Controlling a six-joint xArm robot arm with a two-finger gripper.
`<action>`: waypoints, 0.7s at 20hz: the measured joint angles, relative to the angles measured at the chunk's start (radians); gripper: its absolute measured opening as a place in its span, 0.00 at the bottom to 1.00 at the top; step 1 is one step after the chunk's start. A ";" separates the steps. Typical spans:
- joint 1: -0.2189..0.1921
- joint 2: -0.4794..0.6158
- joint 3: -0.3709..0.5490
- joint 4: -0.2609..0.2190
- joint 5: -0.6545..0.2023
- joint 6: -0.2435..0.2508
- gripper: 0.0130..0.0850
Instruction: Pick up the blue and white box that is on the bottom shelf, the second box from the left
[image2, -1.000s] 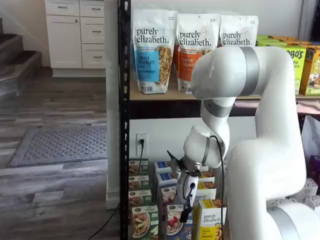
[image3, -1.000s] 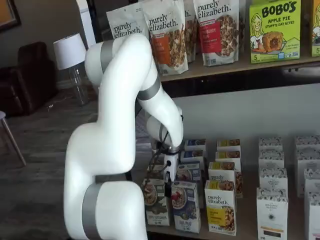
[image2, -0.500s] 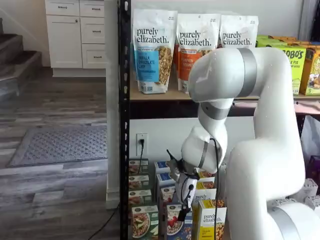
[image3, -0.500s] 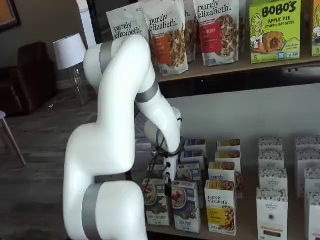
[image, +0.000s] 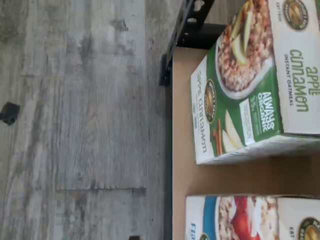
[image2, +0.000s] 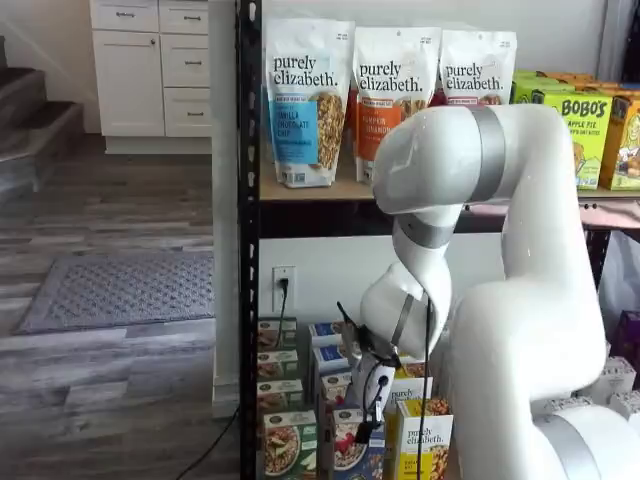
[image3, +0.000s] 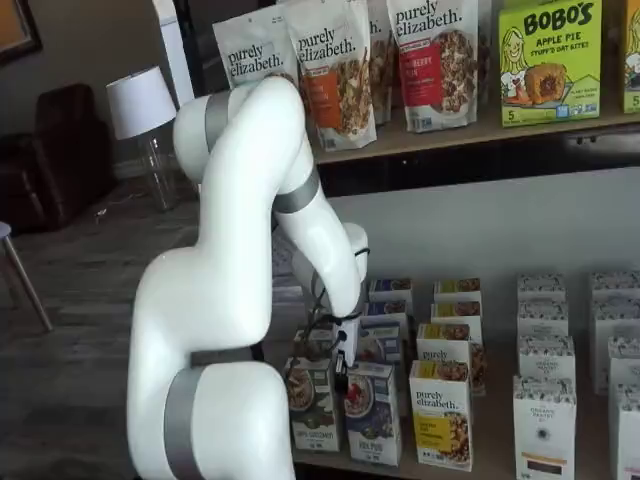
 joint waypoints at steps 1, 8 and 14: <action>-0.001 0.007 -0.008 -0.001 0.000 0.000 1.00; -0.011 0.065 -0.079 -0.010 0.007 0.002 1.00; -0.029 0.118 -0.151 -0.058 0.023 0.034 1.00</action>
